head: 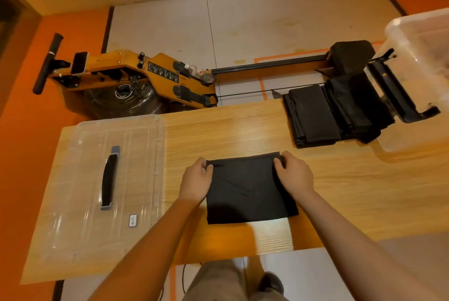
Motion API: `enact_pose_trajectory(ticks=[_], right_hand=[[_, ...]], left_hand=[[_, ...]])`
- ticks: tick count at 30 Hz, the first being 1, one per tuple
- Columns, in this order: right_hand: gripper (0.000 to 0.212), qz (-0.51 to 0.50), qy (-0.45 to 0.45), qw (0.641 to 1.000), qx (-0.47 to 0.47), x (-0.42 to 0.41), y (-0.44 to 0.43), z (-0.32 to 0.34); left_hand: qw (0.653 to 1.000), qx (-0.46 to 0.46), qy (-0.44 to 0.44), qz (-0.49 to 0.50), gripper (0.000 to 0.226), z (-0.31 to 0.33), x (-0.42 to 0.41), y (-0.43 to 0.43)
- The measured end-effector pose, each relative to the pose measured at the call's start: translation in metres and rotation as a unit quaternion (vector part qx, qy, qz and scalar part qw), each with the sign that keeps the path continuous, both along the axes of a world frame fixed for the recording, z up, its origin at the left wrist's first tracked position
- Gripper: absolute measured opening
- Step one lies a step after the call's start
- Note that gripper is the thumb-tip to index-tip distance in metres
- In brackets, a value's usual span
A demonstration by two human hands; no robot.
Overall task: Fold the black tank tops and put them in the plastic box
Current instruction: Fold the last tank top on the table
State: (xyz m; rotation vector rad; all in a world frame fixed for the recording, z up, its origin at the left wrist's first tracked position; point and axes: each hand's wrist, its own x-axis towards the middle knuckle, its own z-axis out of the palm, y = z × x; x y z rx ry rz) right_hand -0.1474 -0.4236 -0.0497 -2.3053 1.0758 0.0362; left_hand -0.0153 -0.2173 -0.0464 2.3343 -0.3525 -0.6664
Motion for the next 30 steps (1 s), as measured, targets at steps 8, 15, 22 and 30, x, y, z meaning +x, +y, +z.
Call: enact_pose_trajectory(ticks=[8, 15, 22, 30], right_hand=[[0.038, 0.003, -0.033, 0.993, -0.115, -0.008, 0.015, 0.007], [0.056, 0.205, -0.034, 0.961, -0.183, -0.043, 0.087, -0.021], [0.057, 0.285, 0.06, 0.93, -0.225, -0.058, 0.061, -0.032], [0.057, 0.32, -0.035, 0.917, -0.237, -0.063, 0.079, -0.012]], left_hand=[[0.978, 0.139, -0.147, -0.044, 0.033, 0.004, -0.003, -0.007], [0.892, 0.16, -0.268, -0.327, 0.066, -0.022, -0.041, 0.009], [0.919, 0.269, -0.178, -0.228, 0.077, -0.019, -0.087, 0.025], [0.945, 0.167, -0.226, -0.165, 0.074, -0.004, -0.135, 0.04]])
